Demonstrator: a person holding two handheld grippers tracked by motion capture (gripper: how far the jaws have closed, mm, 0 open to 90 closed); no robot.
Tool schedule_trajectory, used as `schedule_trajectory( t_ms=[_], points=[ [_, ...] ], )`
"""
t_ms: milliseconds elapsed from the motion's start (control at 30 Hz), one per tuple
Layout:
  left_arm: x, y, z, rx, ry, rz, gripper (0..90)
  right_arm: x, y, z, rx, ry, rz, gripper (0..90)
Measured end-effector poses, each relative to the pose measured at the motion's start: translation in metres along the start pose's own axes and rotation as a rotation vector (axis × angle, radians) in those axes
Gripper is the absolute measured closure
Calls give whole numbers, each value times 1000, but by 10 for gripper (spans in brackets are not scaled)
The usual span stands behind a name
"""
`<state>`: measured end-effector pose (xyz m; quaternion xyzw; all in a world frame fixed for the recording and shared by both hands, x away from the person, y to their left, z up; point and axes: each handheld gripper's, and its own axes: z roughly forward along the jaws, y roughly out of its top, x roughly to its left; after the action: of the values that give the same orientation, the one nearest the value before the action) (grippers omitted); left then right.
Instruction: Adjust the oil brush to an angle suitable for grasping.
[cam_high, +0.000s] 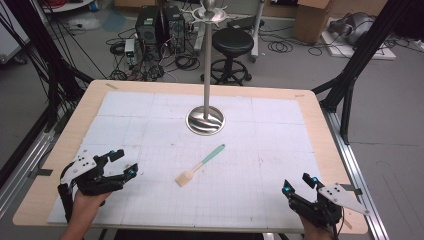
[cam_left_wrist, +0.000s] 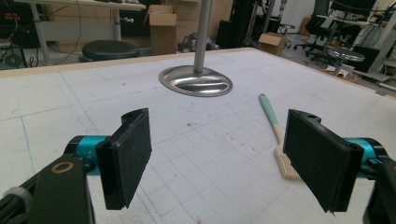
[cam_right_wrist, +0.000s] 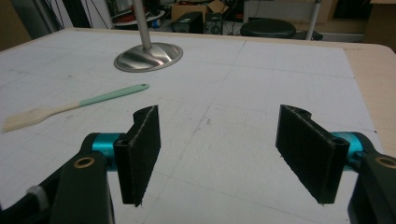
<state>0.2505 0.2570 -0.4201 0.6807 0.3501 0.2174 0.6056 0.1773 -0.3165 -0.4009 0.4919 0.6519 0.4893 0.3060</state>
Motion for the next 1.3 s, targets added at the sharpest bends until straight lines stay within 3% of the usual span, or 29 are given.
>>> schedule_trajectory(
  t_ms=[367, 633, 700, 800, 1000, 1100, 1300],
  points=[
    [1, 0, 2, 12, 11, -19, 248, -4, -2, -4, -8, -11, 12, 297],
    [-6, 3, 10, 66, -38, -27, 274, 4, 1, -1, 3, -2, -14, 297],
    [-10, 6, 18, 100, -40, -27, 296, 5, 1, 0, 6, -3, -17, 297],
    [-17, 11, 33, 150, -75, -10, 312, 5, 1, 0, 7, -3, -13, 297],
    [-26, 21, 54, 166, -102, -13, 296, 4, 1, -1, 2, -4, -11, 296],
    [-34, 32, 72, 177, -70, 4, 180, 4, 1, -1, 2, -1, -9, 296],
    [-50, 52, 101, 191, -134, 26, 197, 5, 2, 1, 2, 1, -15, 296]
  ],
)
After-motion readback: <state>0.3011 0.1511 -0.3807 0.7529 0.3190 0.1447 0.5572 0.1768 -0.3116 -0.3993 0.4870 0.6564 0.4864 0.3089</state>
